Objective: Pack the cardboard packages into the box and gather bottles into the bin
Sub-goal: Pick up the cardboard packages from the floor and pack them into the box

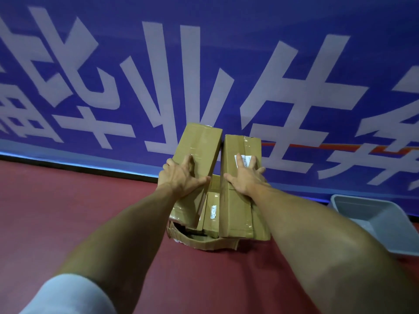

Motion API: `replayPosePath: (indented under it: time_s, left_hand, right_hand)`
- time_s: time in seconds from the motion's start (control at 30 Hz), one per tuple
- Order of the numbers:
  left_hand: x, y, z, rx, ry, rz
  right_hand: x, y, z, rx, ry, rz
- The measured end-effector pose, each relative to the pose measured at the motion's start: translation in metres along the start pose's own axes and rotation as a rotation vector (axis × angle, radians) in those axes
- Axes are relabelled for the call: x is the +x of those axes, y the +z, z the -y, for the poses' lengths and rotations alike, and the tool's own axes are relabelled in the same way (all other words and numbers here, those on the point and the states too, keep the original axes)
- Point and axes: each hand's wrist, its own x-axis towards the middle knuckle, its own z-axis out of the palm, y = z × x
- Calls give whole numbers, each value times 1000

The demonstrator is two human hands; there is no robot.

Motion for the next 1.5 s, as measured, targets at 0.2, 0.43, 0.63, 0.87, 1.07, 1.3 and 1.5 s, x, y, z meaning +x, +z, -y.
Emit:
replayPosePath:
  time_s: [0.2, 0.43, 0.63, 0.87, 1.07, 1.3, 1.5]
  left_hand:
    - [56, 8, 20, 37, -25, 48]
    - [118, 30, 38, 49, 45, 108]
    - [162, 69, 37, 28, 30, 162]
    - [208, 169, 28, 5, -108, 220]
    - [257, 288, 25, -21, -121, 238]
    - [322, 461, 46, -61, -103, 250]
    - [364, 567, 56, -85, -64, 253]
  right_hand:
    - [54, 13, 29, -4, -14, 56]
    - [100, 31, 52, 5, 75, 51]
    - [148, 63, 46, 7, 114, 89]
    - [228, 145, 16, 29, 71, 147]
    - [295, 246, -39, 87, 72, 167]
    - [385, 394, -85, 144, 96, 179]
    - [432, 497, -125, 221, 146, 111]
